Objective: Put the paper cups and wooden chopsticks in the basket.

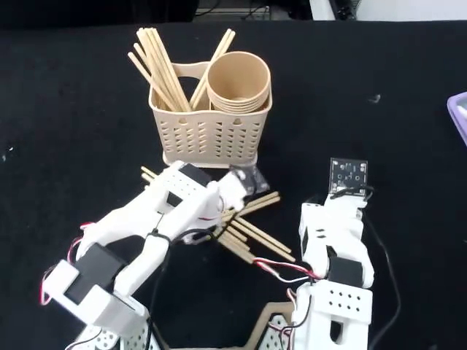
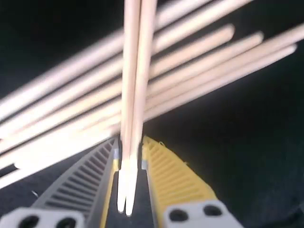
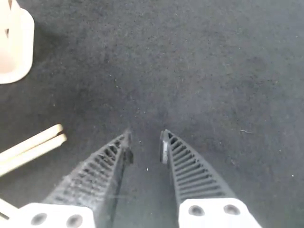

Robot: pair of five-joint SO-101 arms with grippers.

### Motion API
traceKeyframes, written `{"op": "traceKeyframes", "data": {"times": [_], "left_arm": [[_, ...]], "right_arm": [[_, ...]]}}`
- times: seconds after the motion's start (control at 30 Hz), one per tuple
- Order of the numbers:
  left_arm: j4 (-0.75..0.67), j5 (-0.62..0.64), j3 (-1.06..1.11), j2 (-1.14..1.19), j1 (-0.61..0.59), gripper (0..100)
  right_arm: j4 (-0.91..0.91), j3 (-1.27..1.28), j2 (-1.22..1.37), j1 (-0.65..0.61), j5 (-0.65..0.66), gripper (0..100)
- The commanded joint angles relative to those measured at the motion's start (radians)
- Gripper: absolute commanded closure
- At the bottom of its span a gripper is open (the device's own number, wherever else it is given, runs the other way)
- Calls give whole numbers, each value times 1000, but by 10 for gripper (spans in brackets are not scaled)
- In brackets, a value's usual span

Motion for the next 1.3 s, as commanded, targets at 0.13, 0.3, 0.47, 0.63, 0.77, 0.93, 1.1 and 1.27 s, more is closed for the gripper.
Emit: {"op": "traceKeyframes", "data": {"times": [0.13,0.3,0.47,0.63,0.77,0.93,1.1,1.27], "left_arm": [[144,8,-41,-117,-5,970],[144,8,42,-353,-105,970],[158,23,113,-612,-269,970],[281,43,171,-908,-271,970],[348,97,145,-1120,-223,970],[313,215,41,-1306,-220,970],[-46,377,13,-1401,-231,970],[-583,605,163,-1363,-317,970]], "right_arm": [[-21,-10,-21,15,-11,894],[-23,-27,-22,103,-97,893],[-66,-25,-21,149,-167,893],[-120,5,-21,144,-173,893],[-118,7,-21,143,-173,893],[-118,7,-21,143,-173,893],[-118,8,-21,133,-172,893],[-117,10,-21,98,-166,893]]}}
